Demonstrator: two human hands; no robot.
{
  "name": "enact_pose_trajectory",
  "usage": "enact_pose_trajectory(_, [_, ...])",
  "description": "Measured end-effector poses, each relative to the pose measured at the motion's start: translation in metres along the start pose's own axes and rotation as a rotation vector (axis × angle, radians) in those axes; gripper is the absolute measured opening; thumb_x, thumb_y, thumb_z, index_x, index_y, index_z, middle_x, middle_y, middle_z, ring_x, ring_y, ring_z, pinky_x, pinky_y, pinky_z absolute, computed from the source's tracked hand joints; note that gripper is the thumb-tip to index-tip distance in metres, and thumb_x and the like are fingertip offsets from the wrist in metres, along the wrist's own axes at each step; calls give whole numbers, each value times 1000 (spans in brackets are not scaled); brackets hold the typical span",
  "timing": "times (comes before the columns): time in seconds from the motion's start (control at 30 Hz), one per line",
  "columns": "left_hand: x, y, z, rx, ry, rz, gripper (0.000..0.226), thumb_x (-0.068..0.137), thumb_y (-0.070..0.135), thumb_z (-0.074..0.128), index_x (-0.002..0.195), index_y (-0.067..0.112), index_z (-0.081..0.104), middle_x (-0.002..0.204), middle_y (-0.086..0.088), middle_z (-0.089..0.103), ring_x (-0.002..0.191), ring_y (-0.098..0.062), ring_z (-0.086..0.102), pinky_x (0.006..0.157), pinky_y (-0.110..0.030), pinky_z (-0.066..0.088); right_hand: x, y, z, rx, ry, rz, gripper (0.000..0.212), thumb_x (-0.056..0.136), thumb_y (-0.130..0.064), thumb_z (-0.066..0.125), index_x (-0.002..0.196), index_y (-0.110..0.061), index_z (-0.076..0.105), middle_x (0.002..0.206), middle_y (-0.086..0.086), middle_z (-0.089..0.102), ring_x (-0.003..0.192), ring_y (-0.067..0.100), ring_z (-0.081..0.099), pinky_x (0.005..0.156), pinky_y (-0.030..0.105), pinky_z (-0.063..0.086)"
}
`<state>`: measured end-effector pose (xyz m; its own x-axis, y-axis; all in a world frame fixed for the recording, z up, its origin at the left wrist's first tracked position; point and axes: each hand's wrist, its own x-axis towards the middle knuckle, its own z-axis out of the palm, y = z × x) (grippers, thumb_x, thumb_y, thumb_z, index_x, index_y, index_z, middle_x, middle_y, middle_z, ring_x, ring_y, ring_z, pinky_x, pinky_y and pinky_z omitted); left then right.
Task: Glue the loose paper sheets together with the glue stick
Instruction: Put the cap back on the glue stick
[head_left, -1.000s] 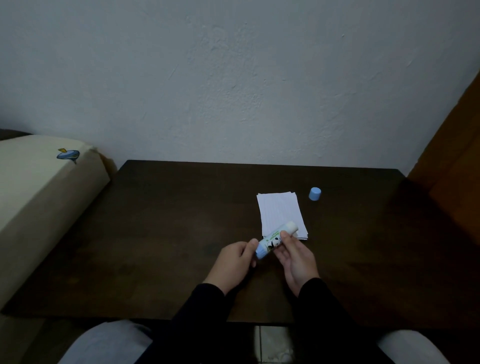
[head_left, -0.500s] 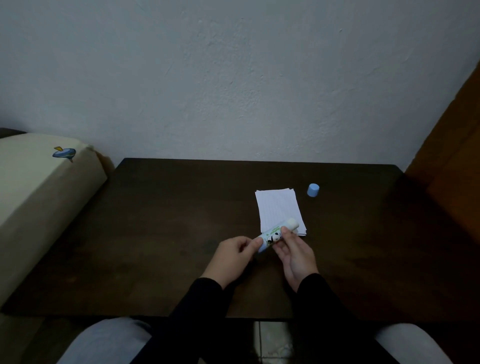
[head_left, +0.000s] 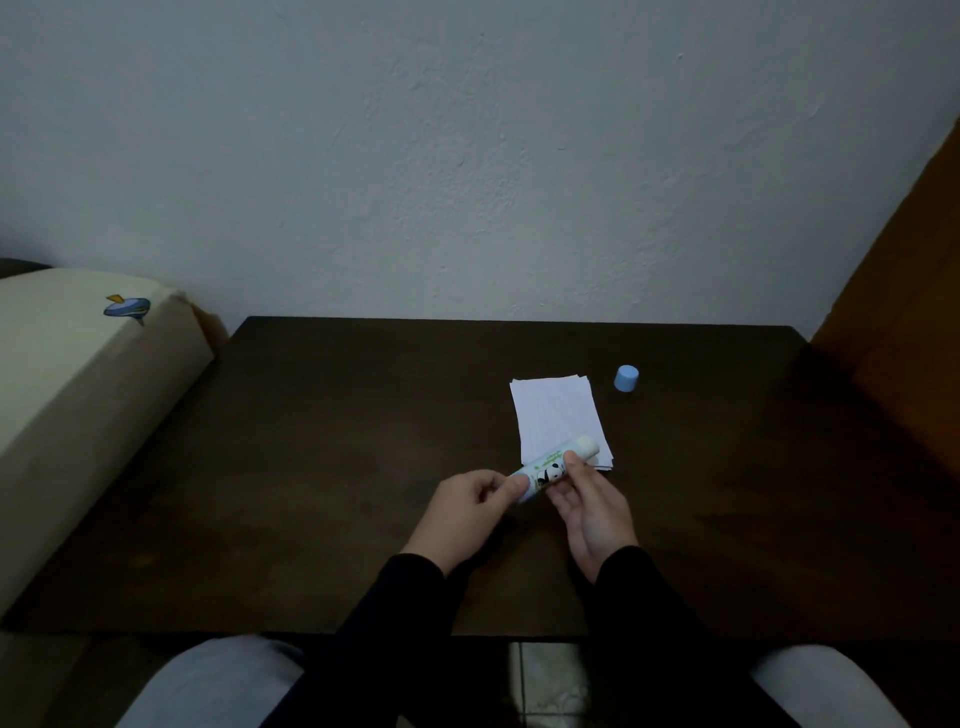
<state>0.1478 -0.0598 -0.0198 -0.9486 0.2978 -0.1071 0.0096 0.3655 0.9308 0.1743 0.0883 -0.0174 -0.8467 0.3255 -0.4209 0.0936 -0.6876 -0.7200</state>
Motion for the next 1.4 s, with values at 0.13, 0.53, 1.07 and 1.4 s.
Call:
enact_pose_trajectory(0.13, [-3,6,-2,102,-26,-45,43,95,55,46,76,23,67,61,6,59,50,-4,52,52,-22,41,0,1,0,-8,-15,-1,10,91,-13,61,100,-10,63,101,11,71,96,19,67,82,33,52])
enact_pose_trajectory(0.53, [2,3,3,78,-7,-5,41,90,51,58,81,12,68,62,1,58,53,-10,51,55,-26,42,5,3,-3,6,-22,-8,15,91,-14,61,104,-8,63,106,13,70,101,21,66,82,33,52])
enact_pose_trajectory(1.07, [8,25,1,216,-20,-3,36,89,52,60,86,17,66,78,-3,66,63,-9,55,59,-25,43,3,1,-5,102,-29,-37,12,92,-15,59,102,-10,63,101,12,73,98,20,69,83,32,53])
enact_pose_trajectory(1.4, [8,25,9,109,-64,54,27,91,53,55,94,29,68,87,8,68,81,-8,64,76,-31,53,-2,1,0,-195,-146,-177,10,90,-13,62,98,-13,67,96,6,74,93,17,70,69,23,56])
